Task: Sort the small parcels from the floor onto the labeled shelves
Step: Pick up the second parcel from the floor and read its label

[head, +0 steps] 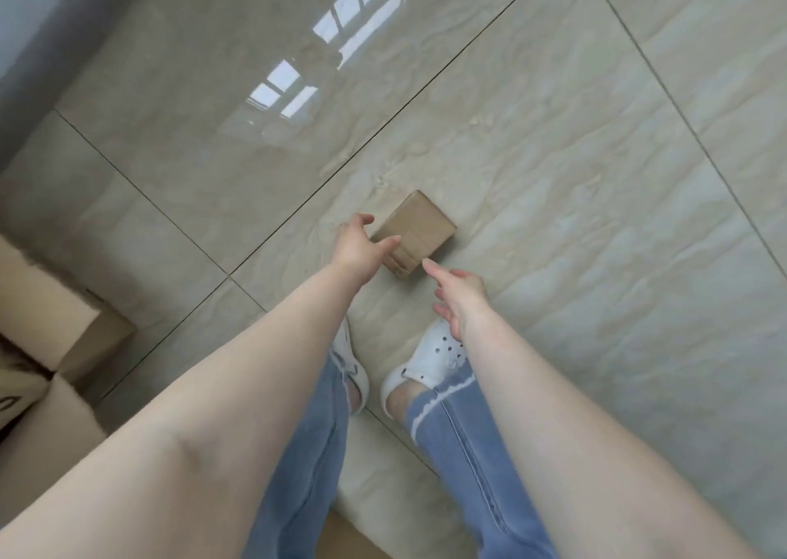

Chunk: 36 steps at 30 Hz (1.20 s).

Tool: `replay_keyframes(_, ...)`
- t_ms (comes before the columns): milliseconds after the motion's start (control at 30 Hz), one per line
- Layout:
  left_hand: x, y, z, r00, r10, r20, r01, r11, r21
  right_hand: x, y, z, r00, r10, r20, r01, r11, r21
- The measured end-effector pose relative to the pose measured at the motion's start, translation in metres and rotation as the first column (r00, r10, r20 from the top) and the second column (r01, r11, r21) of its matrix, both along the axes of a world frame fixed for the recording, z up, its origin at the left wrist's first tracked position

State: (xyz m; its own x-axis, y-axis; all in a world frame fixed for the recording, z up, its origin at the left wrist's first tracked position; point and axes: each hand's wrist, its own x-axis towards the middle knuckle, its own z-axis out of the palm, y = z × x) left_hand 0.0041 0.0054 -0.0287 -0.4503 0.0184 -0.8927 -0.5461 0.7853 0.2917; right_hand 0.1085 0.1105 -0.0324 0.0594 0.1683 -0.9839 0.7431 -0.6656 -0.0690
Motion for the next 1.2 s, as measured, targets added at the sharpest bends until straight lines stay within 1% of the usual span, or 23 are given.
replay_keyframes(133, 0.002, 0.011, -0.049, 0.998, -0.043, 0.038, 0.042, 0.999, 0.035, -0.006, -0.007, -0.056, 1.0, -0.014, -0.009, 0.014, 1.0, 0.009)
replay_keyframes(200, 0.005, 0.014, -0.058, 0.996, -0.068, 0.057, 0.066, 0.997, 0.048, -0.012, -0.009, -0.07, 0.997, -0.045, -0.057, 0.045, 0.999, 0.003)
replay_keyframes(267, 0.007, 0.014, -0.056, 0.995, -0.084, 0.05, 0.082, 0.996, 0.045, -0.016, -0.012, -0.067, 0.987, -0.127, -0.099, 0.128, 0.992, 0.009)
replay_keyframes(367, 0.004, 0.014, -0.02, 0.996, -0.084, -0.028, 0.085, 0.996, 0.031, -0.024, -0.012, -0.034, 0.98, -0.146, -0.134, 0.158, 0.984, 0.08)
replay_keyframes(467, -0.002, 0.016, 0.038, 0.993, -0.065, -0.102, 0.068, 0.997, 0.035, -0.035, -0.005, 0.025, 0.959, -0.186, -0.213, 0.213, 0.971, 0.112)
replay_keyframes(567, -0.011, 0.024, 0.116, 0.99, -0.001, -0.14, 0.014, 0.996, 0.089, -0.046, 0.0, 0.1, 0.934, -0.224, -0.279, 0.267, 0.955, 0.129)
replay_keyframes(667, -0.023, 0.038, 0.2, 0.994, 0.02, -0.103, -0.005, 0.989, 0.146, -0.052, 0.01, 0.188, 0.923, -0.217, -0.319, 0.286, 0.939, 0.191)
replay_keyframes(767, -0.032, 0.052, 0.284, 0.997, 0.034, -0.067, -0.018, 0.972, 0.234, -0.053, 0.023, 0.28, 0.911, -0.191, -0.365, 0.288, 0.928, 0.234)
replay_keyframes(867, -0.039, 0.064, 0.368, 0.998, 0.013, -0.055, 0.002, 0.966, 0.257, -0.049, 0.038, 0.369, 0.864, -0.192, -0.465, 0.307, 0.934, 0.185)
replay_keyframes(933, -0.047, 0.069, 0.424, 0.998, 0.024, -0.059, -0.006, 0.956, 0.295, -0.05, 0.047, 0.427, 0.846, -0.129, -0.517, 0.264, 0.944, 0.196)
replay_keyframes(1033, -0.058, 0.07, 0.497, 0.996, 0.075, -0.043, -0.053, 0.924, 0.38, -0.057, 0.054, 0.504, 0.835, -0.045, -0.549, 0.215, 0.944, 0.25)
replay_keyframes(1100, -0.063, 0.066, 0.533, 0.995, 0.094, -0.029, -0.073, 0.905, 0.42, -0.064, 0.055, 0.545, 0.83, -0.002, -0.557, 0.193, 0.939, 0.285)
replay_keyframes(1200, -0.078, 0.057, 0.579, 0.996, 0.082, -0.034, -0.055, 0.872, 0.486, -0.078, 0.054, 0.597, 0.807, 0.02, -0.591, 0.21, 0.925, 0.318)
